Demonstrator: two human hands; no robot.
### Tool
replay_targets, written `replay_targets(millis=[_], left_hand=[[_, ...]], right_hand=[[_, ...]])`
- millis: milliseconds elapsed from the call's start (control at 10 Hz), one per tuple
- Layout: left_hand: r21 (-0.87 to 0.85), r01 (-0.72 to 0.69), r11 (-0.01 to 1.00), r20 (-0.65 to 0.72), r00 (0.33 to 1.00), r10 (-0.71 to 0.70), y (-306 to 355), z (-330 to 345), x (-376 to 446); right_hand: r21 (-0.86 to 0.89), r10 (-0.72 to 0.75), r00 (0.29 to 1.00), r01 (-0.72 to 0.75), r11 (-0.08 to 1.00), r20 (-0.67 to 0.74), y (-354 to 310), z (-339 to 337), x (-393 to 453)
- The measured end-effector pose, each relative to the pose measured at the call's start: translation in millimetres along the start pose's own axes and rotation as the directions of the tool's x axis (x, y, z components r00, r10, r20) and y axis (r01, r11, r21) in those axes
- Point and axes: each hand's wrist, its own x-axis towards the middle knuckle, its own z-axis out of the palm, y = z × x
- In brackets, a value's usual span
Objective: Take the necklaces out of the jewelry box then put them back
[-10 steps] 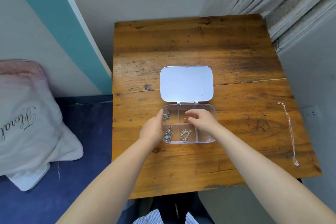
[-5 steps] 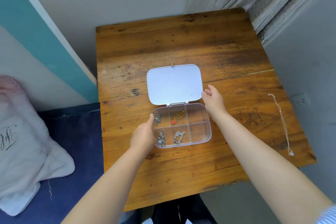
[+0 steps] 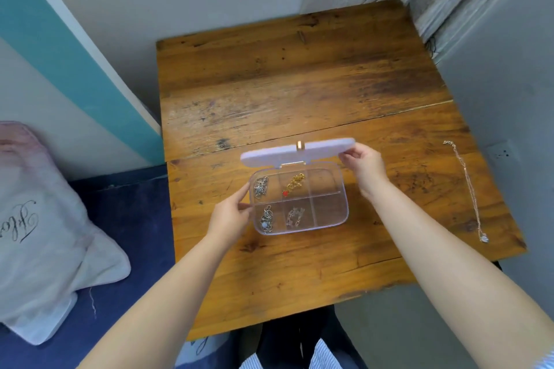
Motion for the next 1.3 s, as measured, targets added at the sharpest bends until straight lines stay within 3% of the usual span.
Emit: replay_targets(millis=[100,200,300,400,500,800,1000,1300], left_hand=[[-0.229,0.091,0.969,-0.012,0.995,-0.096,-3,-3,-3],[-0.379,0.220,0.899,0.020,0.973,-0.230,-4,-1,-9],[-0.290,0.255,0.923,0.107,0.966,-0.233,3,12,-16],[-0.211,0.218,0.953,-0.008,0.974,-0.225,12,27,-21],[-0.232,0.253,0.939,-0.170,0.940,-0.296,20,24,-21],[-0.227,0.087,0.970,-0.360,0.918,-0.167,26,-62,55],[-0.062,0.022,0.998,-0.390,0.920,-0.045,19,-117,122],[0.026,-0.042,0.999,-0.369,0.928,0.049,4,-130,147]], right_hand=[[-0.169,0.033,0.990,-0.008,0.986,0.140,12,-24,-19],[-0.261,0.113,0.983,-0.072,0.963,0.146,26,-38,-35],[-0.286,0.206,0.965,-0.154,0.946,0.162,35,-26,-52],[-0.351,0.186,0.975,-0.131,0.927,0.126,39,-6,-64],[-0.350,0.141,0.984,-0.094,0.932,0.112,32,12,-62],[-0.180,0.022,0.988,0.006,0.984,0.152,-38,113,4],[-0.143,0.007,0.993,0.009,0.990,0.115,-60,177,48],[-0.263,-0.059,0.988,0.096,0.960,0.142,-63,194,65]])
